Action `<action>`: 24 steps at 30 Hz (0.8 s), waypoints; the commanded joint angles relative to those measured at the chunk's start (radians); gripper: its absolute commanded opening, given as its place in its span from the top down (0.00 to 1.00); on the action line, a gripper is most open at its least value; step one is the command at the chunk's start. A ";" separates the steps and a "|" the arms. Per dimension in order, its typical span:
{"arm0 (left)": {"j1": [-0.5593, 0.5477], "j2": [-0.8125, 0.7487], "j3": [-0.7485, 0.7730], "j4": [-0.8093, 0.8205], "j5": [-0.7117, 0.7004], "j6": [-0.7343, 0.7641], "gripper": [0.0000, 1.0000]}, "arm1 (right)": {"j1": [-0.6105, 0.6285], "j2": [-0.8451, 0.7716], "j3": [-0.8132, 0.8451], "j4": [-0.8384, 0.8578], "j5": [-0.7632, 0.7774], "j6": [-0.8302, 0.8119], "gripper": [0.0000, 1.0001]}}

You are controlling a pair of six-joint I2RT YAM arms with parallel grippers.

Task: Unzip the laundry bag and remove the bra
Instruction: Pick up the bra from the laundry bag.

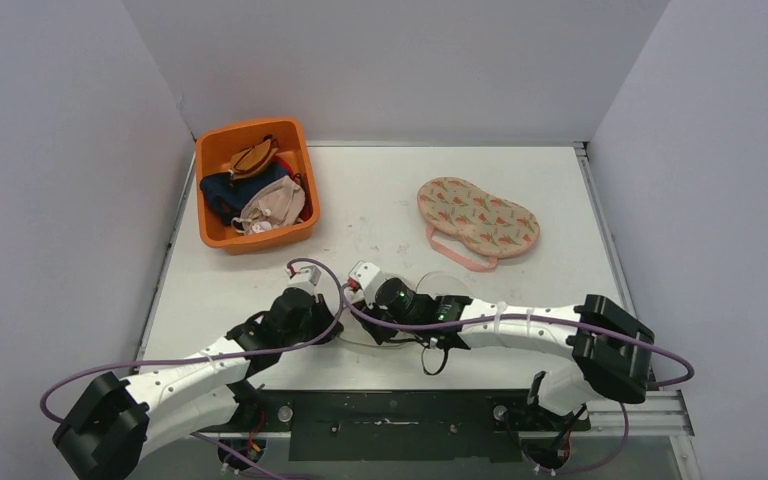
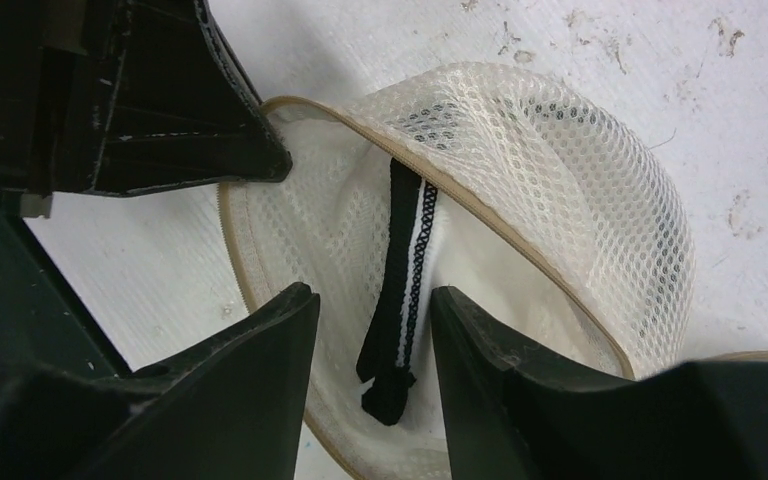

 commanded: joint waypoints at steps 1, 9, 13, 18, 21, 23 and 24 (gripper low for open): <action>-0.005 -0.022 0.015 0.029 0.004 -0.002 1.00 | 0.015 0.052 0.067 -0.020 0.073 -0.025 0.56; -0.006 -0.048 0.011 0.017 0.002 -0.008 1.00 | 0.020 0.135 0.104 -0.055 0.107 -0.020 0.60; -0.006 -0.057 0.012 0.016 -0.001 -0.009 1.00 | 0.022 0.164 0.106 -0.066 0.139 -0.006 0.62; -0.005 -0.059 0.012 0.009 0.000 -0.009 1.00 | 0.022 0.161 0.102 -0.058 0.163 0.010 0.80; -0.006 -0.062 0.015 0.003 -0.001 -0.011 1.00 | 0.022 0.136 0.095 -0.050 0.167 0.015 0.94; -0.006 -0.066 0.022 -0.003 -0.005 -0.014 1.00 | 0.021 0.105 0.080 -0.037 0.159 0.024 0.95; -0.006 -0.064 0.034 -0.012 -0.009 -0.010 1.00 | 0.019 0.090 0.076 -0.036 0.151 0.027 0.95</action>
